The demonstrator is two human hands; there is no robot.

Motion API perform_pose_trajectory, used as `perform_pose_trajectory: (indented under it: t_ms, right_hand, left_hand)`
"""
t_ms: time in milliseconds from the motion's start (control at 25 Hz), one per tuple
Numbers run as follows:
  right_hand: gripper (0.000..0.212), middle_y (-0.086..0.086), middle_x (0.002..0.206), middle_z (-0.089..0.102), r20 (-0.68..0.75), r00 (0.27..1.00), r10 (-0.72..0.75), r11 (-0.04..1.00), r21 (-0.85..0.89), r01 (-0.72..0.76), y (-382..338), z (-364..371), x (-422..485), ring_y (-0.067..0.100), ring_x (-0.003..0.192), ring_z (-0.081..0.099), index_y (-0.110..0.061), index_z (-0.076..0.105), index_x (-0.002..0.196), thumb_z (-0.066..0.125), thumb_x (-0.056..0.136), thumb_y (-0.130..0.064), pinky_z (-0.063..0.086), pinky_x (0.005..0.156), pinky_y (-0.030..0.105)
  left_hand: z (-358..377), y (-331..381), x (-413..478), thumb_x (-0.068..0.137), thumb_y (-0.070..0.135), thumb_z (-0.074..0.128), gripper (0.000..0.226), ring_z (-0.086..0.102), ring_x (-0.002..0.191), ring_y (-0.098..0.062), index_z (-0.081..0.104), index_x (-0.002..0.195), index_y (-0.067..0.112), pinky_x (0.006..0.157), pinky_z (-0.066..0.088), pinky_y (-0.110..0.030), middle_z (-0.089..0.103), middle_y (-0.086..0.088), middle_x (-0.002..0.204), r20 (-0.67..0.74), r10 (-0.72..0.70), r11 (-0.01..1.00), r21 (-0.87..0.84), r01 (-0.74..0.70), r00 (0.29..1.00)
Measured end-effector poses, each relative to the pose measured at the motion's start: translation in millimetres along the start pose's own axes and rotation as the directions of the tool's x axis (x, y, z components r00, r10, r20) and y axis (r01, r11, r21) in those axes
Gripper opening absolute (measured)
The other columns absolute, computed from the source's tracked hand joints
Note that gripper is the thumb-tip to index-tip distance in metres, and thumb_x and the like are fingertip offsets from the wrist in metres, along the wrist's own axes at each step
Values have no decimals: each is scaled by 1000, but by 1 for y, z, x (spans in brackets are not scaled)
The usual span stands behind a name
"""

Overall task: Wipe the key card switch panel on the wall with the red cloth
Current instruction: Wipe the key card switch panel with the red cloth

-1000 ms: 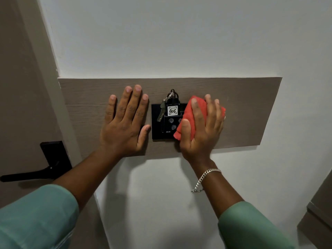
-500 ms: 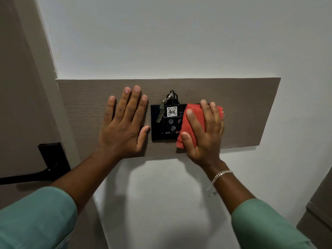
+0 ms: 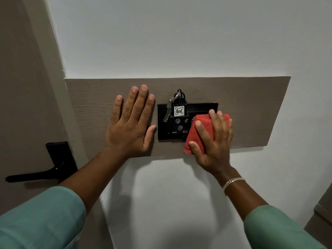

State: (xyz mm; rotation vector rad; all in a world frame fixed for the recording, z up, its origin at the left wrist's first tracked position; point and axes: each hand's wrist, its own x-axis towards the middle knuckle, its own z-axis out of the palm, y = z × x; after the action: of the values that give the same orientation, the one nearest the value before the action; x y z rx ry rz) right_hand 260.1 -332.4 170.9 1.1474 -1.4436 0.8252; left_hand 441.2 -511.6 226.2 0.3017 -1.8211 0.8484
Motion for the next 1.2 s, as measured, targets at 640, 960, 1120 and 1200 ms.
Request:
perform_pose_trajectory:
  t_ms: [640, 960, 1120, 1200]
  right_hand:
    - [49, 20, 152, 39, -78, 985, 154, 987, 47, -151, -3, 1, 28, 38, 146, 31, -23, 41, 143, 39, 99, -44, 23, 116, 68]
    - [55, 19, 152, 31, 64, 991, -119, 992, -30, 121, 12, -5, 6, 43, 144, 27, -26, 37, 144, 47, 96, -51, 24, 110, 78]
    - [54, 19, 154, 26, 24, 1000, 2, 1000, -11, -1, 8, -4, 8, 45, 146, 24, -29, 30, 147, 40, 99, -51, 18, 115, 75]
    - [52, 20, 156, 28, -37, 991, 126, 992, 34, -124, -9, 2, 17, 44, 148, 24, -27, 31, 149, 37, 101, -47, 19, 117, 71]
  left_hand:
    - [2, -1, 1, 95, 44, 35, 74, 8, 154, -31, 20, 157, 6, 124, 7, -52, 10, -15, 163, 3, -5, 1000, -5, 5, 1000]
    - [0, -1, 1, 95, 44, 34, 74, 11, 153, -32, 21, 156, 6, 124, 6, -52, 11, -16, 163, 14, -1, 1000, -3, 1, 1000]
    - [0, 1, 1, 94, 44, 34, 74, 9, 153, -32, 20, 156, 5, 124, 7, -53, 11, -17, 163, 3, 0, 1000, -12, 0, 1000]
    - [3, 0, 0, 95, 44, 33, 75, 4, 154, -31, 16, 157, 5, 124, 4, -52, 8, -16, 163, 10, 4, 1000, -5, -4, 1000]
